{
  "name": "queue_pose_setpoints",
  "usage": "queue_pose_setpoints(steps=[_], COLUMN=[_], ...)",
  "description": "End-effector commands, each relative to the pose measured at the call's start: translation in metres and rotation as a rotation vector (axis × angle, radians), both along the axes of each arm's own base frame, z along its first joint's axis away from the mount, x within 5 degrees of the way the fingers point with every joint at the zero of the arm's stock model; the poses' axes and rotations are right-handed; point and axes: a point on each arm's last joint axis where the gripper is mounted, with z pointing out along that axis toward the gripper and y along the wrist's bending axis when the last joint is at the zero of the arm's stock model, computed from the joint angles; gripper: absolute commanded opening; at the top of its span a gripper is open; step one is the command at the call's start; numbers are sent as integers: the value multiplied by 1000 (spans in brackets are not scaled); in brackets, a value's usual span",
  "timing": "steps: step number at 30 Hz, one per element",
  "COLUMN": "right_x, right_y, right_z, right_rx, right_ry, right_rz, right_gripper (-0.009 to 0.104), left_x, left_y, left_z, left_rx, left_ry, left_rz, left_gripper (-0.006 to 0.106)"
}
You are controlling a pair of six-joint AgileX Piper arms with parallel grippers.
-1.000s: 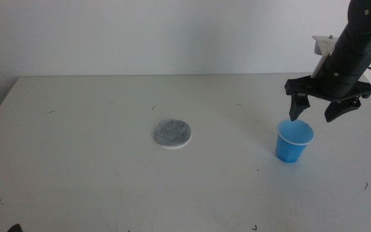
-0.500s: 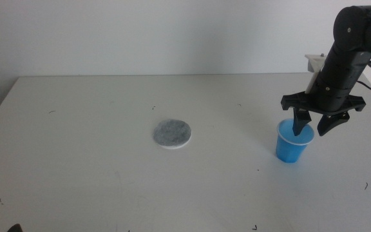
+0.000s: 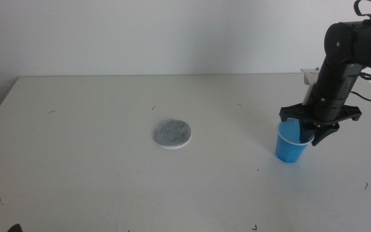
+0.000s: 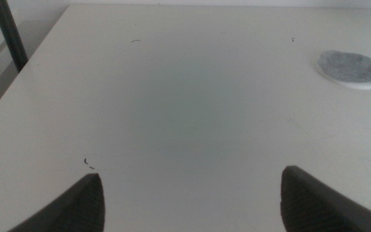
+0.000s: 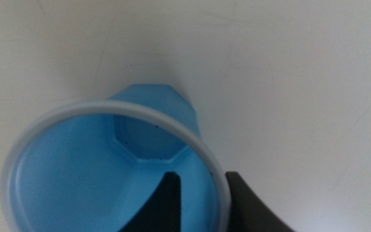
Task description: Place an empty cup on a cup mat.
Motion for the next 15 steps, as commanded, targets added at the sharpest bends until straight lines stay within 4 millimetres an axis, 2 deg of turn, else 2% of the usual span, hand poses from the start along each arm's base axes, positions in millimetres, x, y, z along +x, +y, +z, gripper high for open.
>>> queue_pose_setpoints(steps=[1, 2, 3, 6, 9, 15], right_x=[-2, -2, -2, -5, -12, -27], right_y=[-2, -2, -2, -2, -2, 5], right_z=[27, 27, 28, 38, 61, 122], right_rx=[-2, -2, -1, 5, 21, 72], right_ry=[-77, -77, -78, -94, -150, -282], right_rz=[7, 8, 6, 6, -7, -18], right_gripper=[7, 0, -1, -1, -1, -1], left_x=[1, 1, 1, 1, 1, 1], left_y=[0, 0, 0, 0, 0, 0], left_z=[8, 8, 8, 8, 8, 8], left_rx=[-16, -16, -16, -16, -16, -16], left_ry=[-82, -82, -82, -82, -82, -82], left_rz=[0, 0, 0, 0, 0, 0], left_gripper=[105, 105, 105, 105, 105, 105])
